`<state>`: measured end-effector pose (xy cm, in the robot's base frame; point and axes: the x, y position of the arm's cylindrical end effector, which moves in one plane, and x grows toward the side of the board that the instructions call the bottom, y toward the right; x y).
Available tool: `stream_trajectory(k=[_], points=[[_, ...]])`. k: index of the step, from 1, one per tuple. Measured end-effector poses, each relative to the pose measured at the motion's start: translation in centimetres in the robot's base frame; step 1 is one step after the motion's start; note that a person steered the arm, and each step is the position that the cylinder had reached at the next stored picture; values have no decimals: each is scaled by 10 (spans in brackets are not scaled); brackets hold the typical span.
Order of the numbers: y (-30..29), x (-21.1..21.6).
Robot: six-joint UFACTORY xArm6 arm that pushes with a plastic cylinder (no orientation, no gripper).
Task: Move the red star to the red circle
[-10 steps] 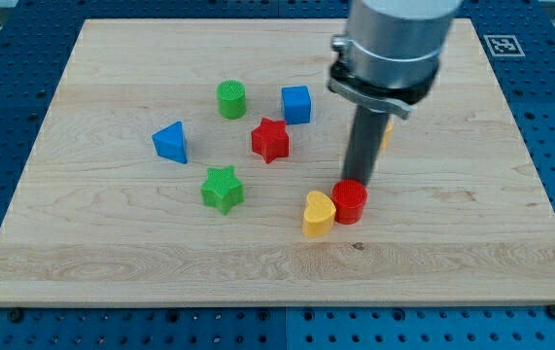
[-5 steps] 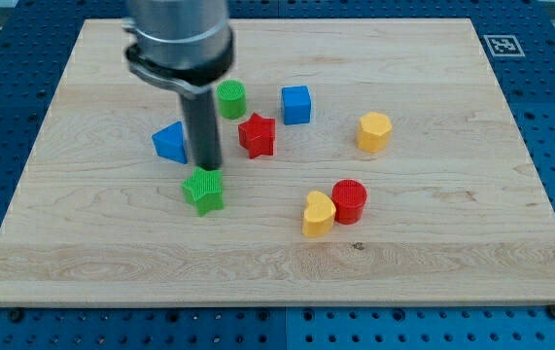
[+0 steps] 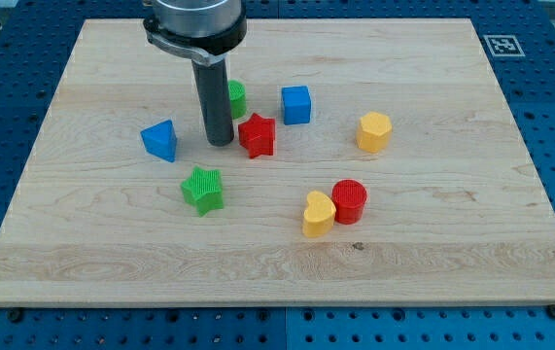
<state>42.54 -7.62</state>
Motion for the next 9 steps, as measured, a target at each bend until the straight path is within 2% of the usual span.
stream_trajectory(k=[3, 6, 8, 9], points=[[13, -5], [150, 36], [250, 46], [230, 46]])
